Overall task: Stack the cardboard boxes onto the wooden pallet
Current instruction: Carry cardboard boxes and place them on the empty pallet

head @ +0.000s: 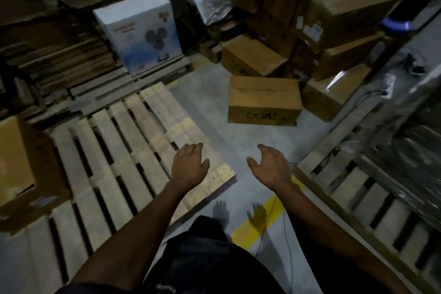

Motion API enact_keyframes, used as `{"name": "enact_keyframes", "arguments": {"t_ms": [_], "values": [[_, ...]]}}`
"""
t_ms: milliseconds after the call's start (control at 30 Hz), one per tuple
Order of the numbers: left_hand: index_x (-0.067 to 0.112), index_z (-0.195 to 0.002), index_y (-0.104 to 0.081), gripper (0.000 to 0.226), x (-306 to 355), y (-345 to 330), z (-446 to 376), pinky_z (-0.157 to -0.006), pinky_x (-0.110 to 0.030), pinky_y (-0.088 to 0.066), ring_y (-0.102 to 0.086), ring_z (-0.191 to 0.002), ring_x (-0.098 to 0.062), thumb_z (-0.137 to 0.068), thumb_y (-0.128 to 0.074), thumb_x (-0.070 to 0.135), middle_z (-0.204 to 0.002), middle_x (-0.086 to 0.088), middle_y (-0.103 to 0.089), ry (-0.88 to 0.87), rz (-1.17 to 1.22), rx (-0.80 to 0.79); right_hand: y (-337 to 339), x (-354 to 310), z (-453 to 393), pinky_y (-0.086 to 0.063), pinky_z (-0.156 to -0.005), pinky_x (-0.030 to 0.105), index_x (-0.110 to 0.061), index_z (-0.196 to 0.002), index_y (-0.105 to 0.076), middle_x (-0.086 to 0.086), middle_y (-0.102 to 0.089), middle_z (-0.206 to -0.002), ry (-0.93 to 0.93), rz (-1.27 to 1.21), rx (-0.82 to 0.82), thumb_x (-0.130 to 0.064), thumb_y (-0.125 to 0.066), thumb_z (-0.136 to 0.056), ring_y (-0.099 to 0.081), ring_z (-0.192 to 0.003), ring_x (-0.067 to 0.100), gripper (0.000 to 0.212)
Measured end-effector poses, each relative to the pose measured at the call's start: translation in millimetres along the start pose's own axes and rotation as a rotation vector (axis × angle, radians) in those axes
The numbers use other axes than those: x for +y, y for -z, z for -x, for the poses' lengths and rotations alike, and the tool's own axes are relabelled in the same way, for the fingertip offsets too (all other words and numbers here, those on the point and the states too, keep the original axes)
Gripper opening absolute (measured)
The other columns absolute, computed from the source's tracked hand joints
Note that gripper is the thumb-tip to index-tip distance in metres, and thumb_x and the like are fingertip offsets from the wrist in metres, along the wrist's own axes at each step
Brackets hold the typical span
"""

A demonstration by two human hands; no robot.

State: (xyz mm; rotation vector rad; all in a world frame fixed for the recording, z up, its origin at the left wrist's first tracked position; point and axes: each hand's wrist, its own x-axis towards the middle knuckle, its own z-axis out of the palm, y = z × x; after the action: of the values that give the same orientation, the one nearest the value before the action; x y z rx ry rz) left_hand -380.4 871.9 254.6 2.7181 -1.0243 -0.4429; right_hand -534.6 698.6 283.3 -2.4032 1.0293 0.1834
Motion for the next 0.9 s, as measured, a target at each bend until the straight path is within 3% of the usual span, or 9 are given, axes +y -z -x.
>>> {"name": "enact_keyframes", "arguments": {"t_ms": [400,467,567,767,900], "values": [[0.007,-0.141,-0.044,0.057,127.7,-13.4,-242.6,-0.106,-0.037,-0.035,-0.044,-0.129,-0.032,-0.097,-0.040,0.042,-0.138,-0.016,-0.052,-0.094,0.045,-0.067,93.1,93.6,-208.8,-0.034,-0.114,0.041,-0.012,-0.151,-0.040,0.012,-0.045,-0.152,-0.144,-0.014,0.040,-0.051,-0.052,-0.099,-0.038,-0.141,0.031,0.066],[0.005,-0.133,-0.051,0.061,144.3,-11.4,-282.1,-0.103,-0.038,-0.038,-0.047,-0.124,-0.033,-0.090,-0.034,0.045,-0.132,-0.018,-0.056,-0.095,0.055,-0.087,113.5,102.6,-243.9,-0.040,-0.108,0.043,-0.010,-0.142,-0.048,0.014,-0.051,-0.144,-0.164,-0.006,0.038,-0.051,-0.053,-0.098,-0.045,-0.134,0.033,0.060],[0.006,-0.136,-0.048,0.051,170.8,-4.8,-336.7,-0.103,-0.038,-0.038,-0.046,-0.126,-0.033,-0.097,-0.046,0.038,-0.136,-0.017,-0.054,-0.088,0.052,-0.103,144.1,116.0,-292.3,-0.046,-0.099,0.044,-0.010,-0.128,-0.056,0.016,-0.058,-0.130,-0.194,-0.023,0.046,-0.050,-0.056,-0.095,-0.052,-0.121,0.036,0.051],[0.009,-0.147,-0.038,0.056,210.8,-1.4,-416.8,-0.105,-0.038,-0.036,-0.041,-0.132,-0.031,-0.098,-0.047,0.035,-0.144,-0.015,-0.047,-0.053,0.050,-0.117,194.3,135.4,-373.9,-0.040,-0.109,0.044,-0.014,-0.148,-0.042,0.014,-0.049,-0.147,-0.191,-0.005,-0.001,-0.049,-0.053,-0.096,-0.045,-0.134,0.034,0.063],[0.009,-0.147,-0.038,0.055,228.2,-12.9,-458.9,-0.105,-0.038,-0.037,-0.042,-0.131,-0.032,-0.098,-0.046,0.033,-0.144,-0.015,-0.047,0.036,0.056,-0.115,214.1,153.3,-443.5,-0.037,-0.111,0.044,-0.015,-0.150,-0.040,0.013,-0.046,-0.150,-0.116,0.023,-0.052,-0.049,-0.052,-0.097,-0.041,-0.138,0.034,0.064]]}}
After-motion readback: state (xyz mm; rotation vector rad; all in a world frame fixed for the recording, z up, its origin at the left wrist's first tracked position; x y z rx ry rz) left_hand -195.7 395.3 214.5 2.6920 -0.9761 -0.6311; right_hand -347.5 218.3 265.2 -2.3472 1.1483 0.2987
